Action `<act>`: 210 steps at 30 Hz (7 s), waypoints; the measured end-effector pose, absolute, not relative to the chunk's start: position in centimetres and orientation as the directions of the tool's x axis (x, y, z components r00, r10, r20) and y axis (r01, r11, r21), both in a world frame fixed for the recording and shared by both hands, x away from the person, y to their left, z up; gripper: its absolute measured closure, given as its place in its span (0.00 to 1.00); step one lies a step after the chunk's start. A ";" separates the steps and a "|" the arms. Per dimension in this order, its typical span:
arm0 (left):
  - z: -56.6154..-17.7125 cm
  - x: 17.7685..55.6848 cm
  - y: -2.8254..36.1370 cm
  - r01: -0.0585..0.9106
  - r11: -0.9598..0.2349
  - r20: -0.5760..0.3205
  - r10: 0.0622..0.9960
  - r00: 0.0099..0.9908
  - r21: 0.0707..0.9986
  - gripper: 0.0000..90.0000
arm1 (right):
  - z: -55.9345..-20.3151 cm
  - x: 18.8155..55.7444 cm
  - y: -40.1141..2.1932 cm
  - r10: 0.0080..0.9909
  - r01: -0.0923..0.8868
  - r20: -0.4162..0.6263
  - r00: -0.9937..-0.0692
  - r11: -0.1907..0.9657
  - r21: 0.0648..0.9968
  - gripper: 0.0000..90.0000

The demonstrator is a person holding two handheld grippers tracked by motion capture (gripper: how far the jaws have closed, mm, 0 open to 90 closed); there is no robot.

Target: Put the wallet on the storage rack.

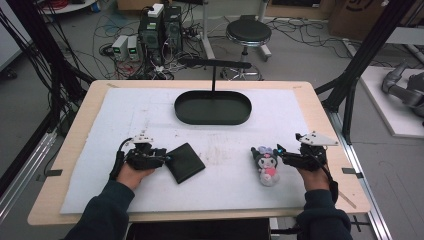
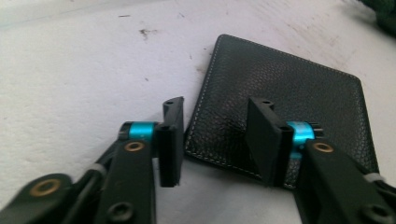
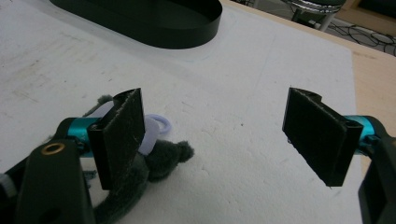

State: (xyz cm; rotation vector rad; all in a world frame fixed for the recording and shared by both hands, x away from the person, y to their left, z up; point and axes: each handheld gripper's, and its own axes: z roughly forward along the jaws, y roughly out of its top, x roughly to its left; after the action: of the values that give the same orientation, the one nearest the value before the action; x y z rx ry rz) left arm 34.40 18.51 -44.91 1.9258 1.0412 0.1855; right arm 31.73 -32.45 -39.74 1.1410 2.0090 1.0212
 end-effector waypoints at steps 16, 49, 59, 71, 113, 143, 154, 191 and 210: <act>-43.7 36.9 18.6 0.596 -0.172 -0.306 0.728 0.613 0.785 1.00 | -39.5 31.8 -32.5 0.890 0.418 -0.120 -0.441 0.322 0.850 0.24; -44.7 35.7 17.2 0.688 -0.175 -0.340 0.767 0.543 0.704 0.81 | -39.5 31.4 -33.1 0.895 0.419 -0.118 -0.430 0.314 0.852 0.24; -44.1 37.7 14.0 0.664 -0.125 -0.370 0.748 0.551 0.737 0.71 | -39.6 31.6 -33.0 0.894 0.421 -0.117 -0.433 0.316 0.850 0.24; -44.9 36.2 14.7 0.713 -0.114 -0.451 0.702 0.551 0.692 0.58 | -39.5 31.6 -32.9 0.892 0.420 -0.120 -0.435 0.319 0.849 0.24; -45.7 35.8 13.4 0.707 -0.058 -0.557 0.571 0.603 0.705 0.96 | -39.7 31.9 -33.1 0.898 0.431 -0.117 -0.424 0.313 0.846 0.24; -37.9 35.9 19.0 0.517 -0.071 -0.323 0.707 0.630 0.853 0.97 | -39.6 32.0 -32.8 0.899 0.434 -0.112 -0.424 0.311 0.846 0.24; -38.0 35.9 16.8 0.508 -0.111 -0.289 0.711 0.641 0.854 0.96 | -39.6 31.9 -33.2 0.901 0.434 -0.109 -0.421 0.305 0.848 0.24; -41.5 32.7 16.3 0.420 -0.133 -0.103 0.864 0.492 0.898 0.84 | -39.8 32.0 -33.0 0.899 0.443 -0.106 -0.426 0.309 0.841 0.24; -35.8 40.3 16.9 0.270 -0.102 -0.076 0.815 0.575 0.957 0.85 | -39.8 32.1 -33.3 0.899 0.441 -0.086 -0.429 0.291 0.849 0.24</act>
State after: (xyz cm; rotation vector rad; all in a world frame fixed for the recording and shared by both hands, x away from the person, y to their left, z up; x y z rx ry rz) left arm 40.33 16.94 -35.80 1.6574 0.9200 0.5904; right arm 32.08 -33.28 -39.84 1.1926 1.9948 1.0459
